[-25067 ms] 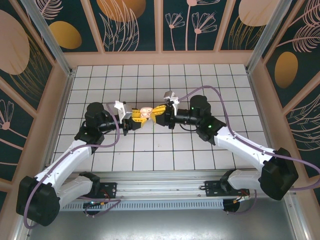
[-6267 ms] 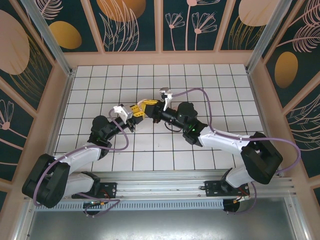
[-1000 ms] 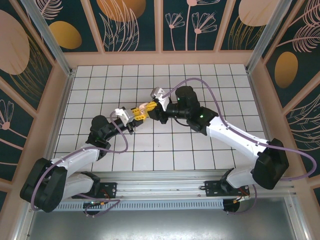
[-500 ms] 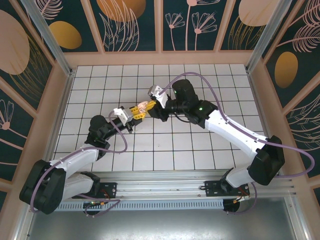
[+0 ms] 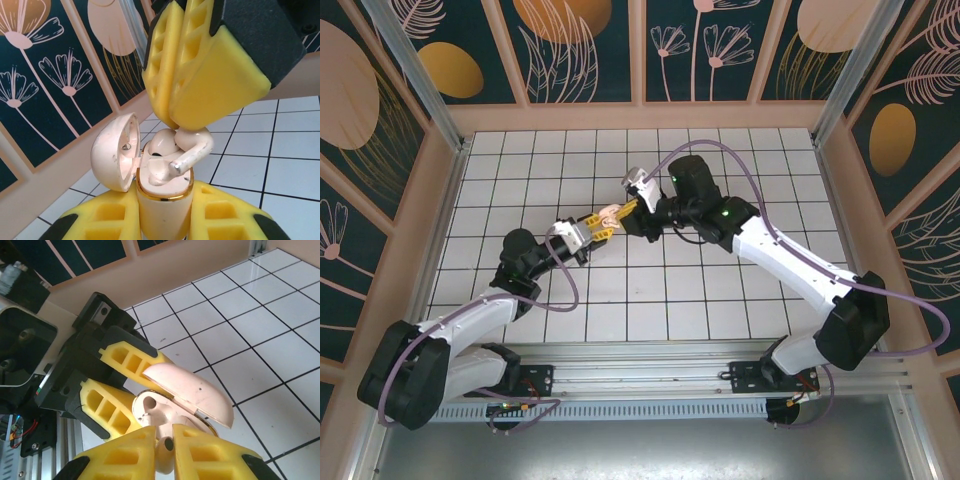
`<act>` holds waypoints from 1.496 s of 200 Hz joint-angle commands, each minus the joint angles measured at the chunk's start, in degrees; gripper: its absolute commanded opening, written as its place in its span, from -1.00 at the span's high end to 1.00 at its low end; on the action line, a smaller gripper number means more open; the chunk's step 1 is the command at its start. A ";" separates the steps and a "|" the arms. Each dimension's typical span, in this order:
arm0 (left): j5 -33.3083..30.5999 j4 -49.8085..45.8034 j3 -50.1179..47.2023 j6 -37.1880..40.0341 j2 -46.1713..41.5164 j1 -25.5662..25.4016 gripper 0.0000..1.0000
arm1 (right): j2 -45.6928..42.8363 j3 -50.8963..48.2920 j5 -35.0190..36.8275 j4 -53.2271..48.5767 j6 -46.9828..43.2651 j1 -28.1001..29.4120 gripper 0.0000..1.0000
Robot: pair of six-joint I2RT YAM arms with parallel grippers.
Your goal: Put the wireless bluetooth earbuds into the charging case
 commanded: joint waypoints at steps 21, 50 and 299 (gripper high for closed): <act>1.56 3.01 2.03 0.46 1.89 -0.65 0.62 | 0.58 0.38 0.61 -0.56 6.25 -1.51 0.69; 0.62 4.20 2.33 -1.46 3.32 -0.63 0.62 | 0.51 -1.23 -0.03 2.56 9.44 -2.07 0.69; -19.55 10.87 -2.89 -42.13 12.38 14.95 0.64 | 38.69 20.61 20.74 -19.52 23.42 8.43 0.23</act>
